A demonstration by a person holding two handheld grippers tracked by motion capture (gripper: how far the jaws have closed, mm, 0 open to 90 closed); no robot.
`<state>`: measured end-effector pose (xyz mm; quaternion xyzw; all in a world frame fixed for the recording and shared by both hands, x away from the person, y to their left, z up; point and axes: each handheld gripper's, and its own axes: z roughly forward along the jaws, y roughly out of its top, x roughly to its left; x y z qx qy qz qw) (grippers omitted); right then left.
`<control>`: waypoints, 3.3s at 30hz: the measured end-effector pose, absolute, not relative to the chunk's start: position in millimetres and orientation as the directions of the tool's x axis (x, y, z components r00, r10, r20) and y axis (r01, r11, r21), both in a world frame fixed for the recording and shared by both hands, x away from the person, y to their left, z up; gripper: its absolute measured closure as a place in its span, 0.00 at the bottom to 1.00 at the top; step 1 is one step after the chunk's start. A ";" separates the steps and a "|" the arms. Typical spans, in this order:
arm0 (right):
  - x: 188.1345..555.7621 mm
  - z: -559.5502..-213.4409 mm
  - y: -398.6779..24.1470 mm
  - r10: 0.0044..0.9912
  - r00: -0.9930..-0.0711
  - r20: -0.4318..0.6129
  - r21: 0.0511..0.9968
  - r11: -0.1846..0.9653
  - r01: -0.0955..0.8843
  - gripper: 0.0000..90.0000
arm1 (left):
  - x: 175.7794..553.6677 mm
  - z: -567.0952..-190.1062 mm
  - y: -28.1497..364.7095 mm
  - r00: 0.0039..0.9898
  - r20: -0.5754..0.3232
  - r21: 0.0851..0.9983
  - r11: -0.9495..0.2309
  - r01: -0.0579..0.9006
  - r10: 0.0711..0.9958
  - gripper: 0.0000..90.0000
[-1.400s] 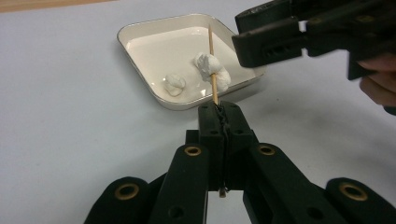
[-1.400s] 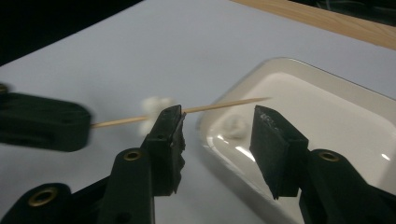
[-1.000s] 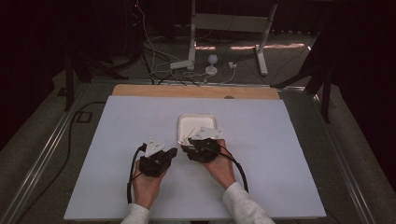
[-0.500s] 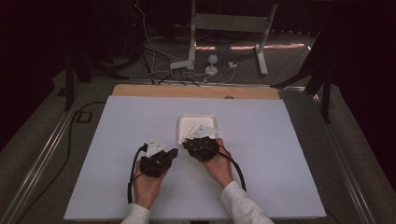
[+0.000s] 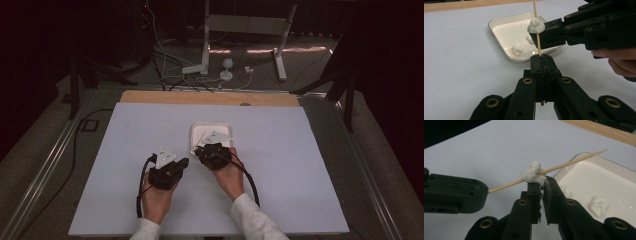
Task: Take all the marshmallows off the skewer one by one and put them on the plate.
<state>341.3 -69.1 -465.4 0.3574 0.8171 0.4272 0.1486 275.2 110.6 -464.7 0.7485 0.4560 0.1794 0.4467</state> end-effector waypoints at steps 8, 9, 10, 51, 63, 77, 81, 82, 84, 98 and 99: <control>343.1 -464.9 -67.1 0.734 -0.675 0.075 0.802 0.358 0.478 0.96 | 274.0 -463.4 109.8 0.516 -0.123 0.835 -0.193 0.516 0.848 1.00; 343.3 -464.5 -67.0 0.738 -0.671 0.078 0.802 0.353 0.481 0.96 | 273.8 -463.2 109.6 0.515 -0.123 0.836 -0.191 0.515 0.848 1.00; 343.5 -464.3 -66.8 0.740 -0.668 0.078 0.803 0.351 0.483 0.97 | 273.6 -462.9 109.4 0.514 -0.123 0.836 -0.190 0.514 0.849 1.00; 343.7 -460.0 -95.5 0.531 -0.645 0.549 0.732 0.065 0.678 0.85 | 268.0 -464.6 111.8 0.542 -0.099 0.894 -0.164 0.417 0.835 1.00; 352.6 -459.3 -101.1 0.493 -0.592 0.638 0.685 -0.012 0.728 0.92 | 267.8 -470.5 116.2 0.553 -0.132 0.907 -0.125 0.403 0.823 1.00; 352.3 -457.5 -98.7 0.498 -0.556 0.665 0.670 -0.069 0.739 0.93 | 263.1 -473.0 114.6 0.530 -0.077 0.921 -0.144 0.363 0.844 1.00; 350.3 -456.6 -98.1 0.488 -0.562 0.668 0.663 -0.049 0.747 0.86 | 262.8 -473.4 113.5 0.532 -0.065 0.926 -0.148 0.348 0.844 1.00; 350.3 -456.6 -98.3 0.479 -0.559 0.677 0.658 -0.053 0.752 0.84 | 262.5 -473.5 113.1 0.529 -0.061 0.927 -0.148 0.345 0.846 1.00; 350.1 -456.7 -98.3 0.469 -0.554 0.688 0.649 -0.054 0.759 0.80 | 262.0 -473.7 113.0 0.527 -0.057 0.929 -0.149 0.340 0.848 1.00; 341.5 -455.8 -95.0 0.450 -0.578 0.681 0.658 -0.030 0.752 0.79 | 259.3 -469.2 112.0 0.566 -0.041 0.945 -0.152 0.290 0.824 1.00; 342.0 -455.7 -94.2 0.453 -0.574 0.682 0.657 -0.035 0.753 0.83 | 258.9 -469.4 110.2 0.575 -0.043 0.946 -0.151 0.287 0.817 1.00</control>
